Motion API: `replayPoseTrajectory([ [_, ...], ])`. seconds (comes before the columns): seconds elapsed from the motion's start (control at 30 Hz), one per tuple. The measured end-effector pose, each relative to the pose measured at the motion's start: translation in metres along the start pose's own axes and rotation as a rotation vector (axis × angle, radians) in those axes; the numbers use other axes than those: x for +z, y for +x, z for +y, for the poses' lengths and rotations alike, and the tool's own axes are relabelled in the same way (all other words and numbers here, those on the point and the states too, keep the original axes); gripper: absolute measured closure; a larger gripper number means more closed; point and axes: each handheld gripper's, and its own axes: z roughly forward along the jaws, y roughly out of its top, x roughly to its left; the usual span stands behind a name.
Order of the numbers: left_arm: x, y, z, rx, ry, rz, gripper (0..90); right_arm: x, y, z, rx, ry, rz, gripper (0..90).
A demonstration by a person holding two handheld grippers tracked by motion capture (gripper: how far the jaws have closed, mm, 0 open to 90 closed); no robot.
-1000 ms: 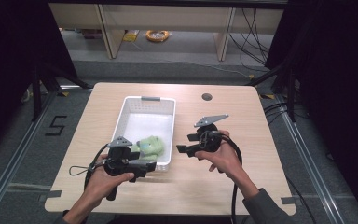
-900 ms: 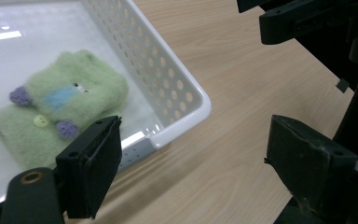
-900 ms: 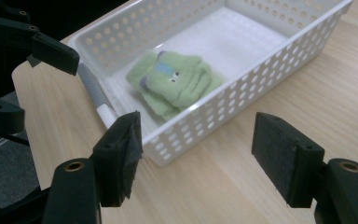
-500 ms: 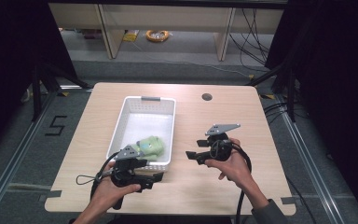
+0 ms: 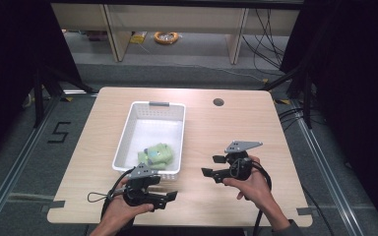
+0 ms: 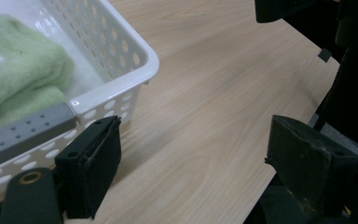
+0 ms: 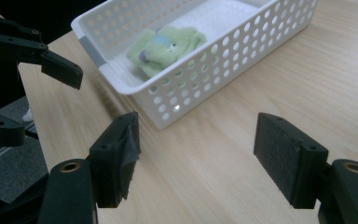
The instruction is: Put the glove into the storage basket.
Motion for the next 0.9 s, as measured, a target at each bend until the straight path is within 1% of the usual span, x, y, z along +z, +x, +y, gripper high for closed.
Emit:
replayPoseTrajectory([
  [0.1, 0.001, -0.001, -0.004, 0.004, 0.007, -0.011, 17.3, -0.002, -0.001, -0.006, 0.006, 0.008, -0.014, 32.6],
  [0.13, 0.002, -0.002, -0.007, 0.009, 0.011, 0.002, 17.3, -0.003, -0.001, -0.01, 0.02, 0.004, -0.014, 32.6],
  [0.17, 0.002, -0.002, -0.007, 0.009, 0.011, 0.002, 17.2, -0.003, -0.001, -0.01, 0.02, 0.004, -0.014, 32.6],
  [0.2, 0.004, -0.002, -0.009, 0.006, 0.005, -0.007, 17.2, -0.004, 0.0, -0.012, 0.032, 0.008, -0.011, 32.6],
  [0.23, 0.004, -0.002, -0.009, 0.01, 0.009, -0.007, 17.2, -0.004, -0.001, -0.014, 0.042, 0.0, 0.006, 32.5],
  [0.27, 0.004, -0.002, -0.011, 0.018, 0.008, -0.004, 17.2, -0.004, -0.003, -0.017, 0.022, -0.006, 0.001, 32.2],
  [0.3, 0.004, -0.002, -0.011, 0.018, 0.008, -0.004, 17.3, -0.004, -0.003, -0.017, 0.022, -0.006, 0.001, 32.2],
  [0.33, 0.004, -0.001, -0.013, 0.018, 0.01, 0.001, 17.2, -0.006, -0.001, -0.02, 0.055, -0.011, 0.012, 31.7],
  [0.37, 0.004, -0.001, -0.013, 0.018, 0.01, 0.001, 17.2, -0.006, -0.001, -0.02, 0.055, -0.011, 0.012, 31.7],
  [0.4, 0.004, -0.001, -0.015, 0.013, 0.005, 0.005, 17.2, -0.006, -0.003, -0.021, 0.025, -0.017, 0.005, 31.4],
  [0.43, 0.005, -0.001, -0.016, 0.012, 0.002, 0.002, 17.2, -0.007, -0.004, -0.024, 0.007, -0.016, -0.007, 30.9],
  [0.47, 0.004, 0.0, -0.019, 0.024, 0.011, 0.006, 17.1, -0.007, -0.002, -0.027, 0.04, -0.003, 0.004, 30.4],
  [0.5, 0.004, 0.0, -0.019, 0.024, 0.011, 0.006, 17.1, -0.007, -0.002, -0.027, 0.04, -0.003, 0.004, 30.4],
  [0.53, 0.005, 0.001, -0.021, 0.023, 0.006, 0.009, 17.1, -0.006, -0.002, -0.029, 0.033, -0.01, 0.016, 29.7],
  [0.57, 0.005, 0.001, -0.022, 0.025, 0.011, 0.014, 17.1, -0.007, -0.003, -0.031, 0.019, -0.008, -0.004, 29.2],
  [0.63, 0.005, 0.003, -0.025, 0.04, 0.029, 0.02, 17.1, -0.005, -0.002, -0.034, 0.035, -0.003, 0.022, 28.3],
  [0.67, 0.005, 0.002, -0.028, 0.034, 0.024, 0.032, 17.1, -0.004, -0.002, -0.039, 0.052, 0.006, 0.026, 27.3],
  [0.7, 0.005, 0.002, -0.028, 0.034, 0.024, 0.032, 17.0, -0.004, -0.002, -0.039, 0.052, 0.006, 0.026, 27.3],
  [0.73, 0.006, 0.002, -0.03, 0.033, 0.022, 0.036, 17.0, -0.005, -0.002, -0.041, 0.042, 0.004, 0.006, 27.1],
  [0.77, 0.006, 0.003, -0.031, 0.037, 0.017, 0.041, 17.0, -0.004, -0.001, -0.043, 0.053, 0.009, 0.033, 26.6],
  [0.8, 0.005, 0.004, -0.032, 0.058, 0.029, 0.048, 17.0, -0.005, -0.002, -0.044, 0.031, 0.014, 0.01, 26.4],
  [0.83, 0.005, 0.004, -0.033, 0.052, 0.036, 0.054, 17.0, -0.004, -0.002, -0.046, 0.032, 0.012, 0.024, 26.1],
  [0.87, 0.006, 0.004, -0.036, 0.037, 0.02, 0.05, 17.0, -0.005, 0.001, -0.051, 0.051, 0.015, 0.029, 24.4],
  [0.9, 0.006, 0.004, -0.036, 0.037, 0.02, 0.05, 16.9, -0.005, 0.001, -0.051, 0.051, 0.015, 0.029, 24.4],
])
